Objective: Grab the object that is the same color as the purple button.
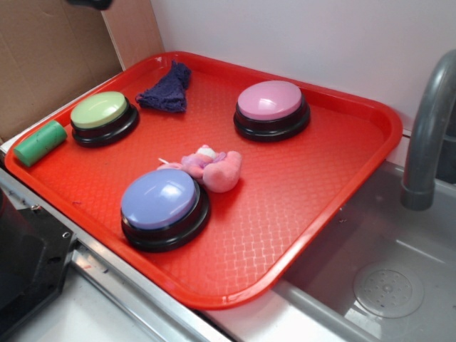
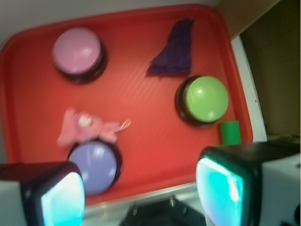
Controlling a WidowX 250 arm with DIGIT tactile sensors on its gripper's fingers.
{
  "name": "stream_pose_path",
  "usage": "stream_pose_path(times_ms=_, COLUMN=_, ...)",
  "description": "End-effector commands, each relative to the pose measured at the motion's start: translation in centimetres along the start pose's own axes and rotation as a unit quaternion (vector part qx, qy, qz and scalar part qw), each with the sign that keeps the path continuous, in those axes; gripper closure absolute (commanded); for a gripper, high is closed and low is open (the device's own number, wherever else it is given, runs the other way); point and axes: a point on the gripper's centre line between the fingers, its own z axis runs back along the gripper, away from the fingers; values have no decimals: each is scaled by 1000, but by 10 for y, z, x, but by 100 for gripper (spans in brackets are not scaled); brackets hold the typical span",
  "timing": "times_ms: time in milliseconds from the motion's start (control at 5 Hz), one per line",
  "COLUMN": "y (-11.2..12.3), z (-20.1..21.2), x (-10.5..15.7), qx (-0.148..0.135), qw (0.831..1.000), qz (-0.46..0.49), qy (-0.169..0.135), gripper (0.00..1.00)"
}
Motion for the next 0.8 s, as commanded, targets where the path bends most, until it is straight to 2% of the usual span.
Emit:
stream_pose_path(times_ms=0, y=39, z=-45, x=65, qx=22, qw=995, qz=100, qy=-20, gripper=0)
stream_pose_path(times_ms=200, y=64, z=-90, x=97, qx=31, qw=984, qz=176, qy=-27, gripper=0)
stream_pose_path(times_ms=400, y=88, z=-130, x=114, qx=51, qw=975, qz=216, qy=-29, gripper=0)
stream_pose_path(times_ms=600, y=97, z=-151, x=120, qx=38, qw=965, qz=256, qy=-39, gripper=0)
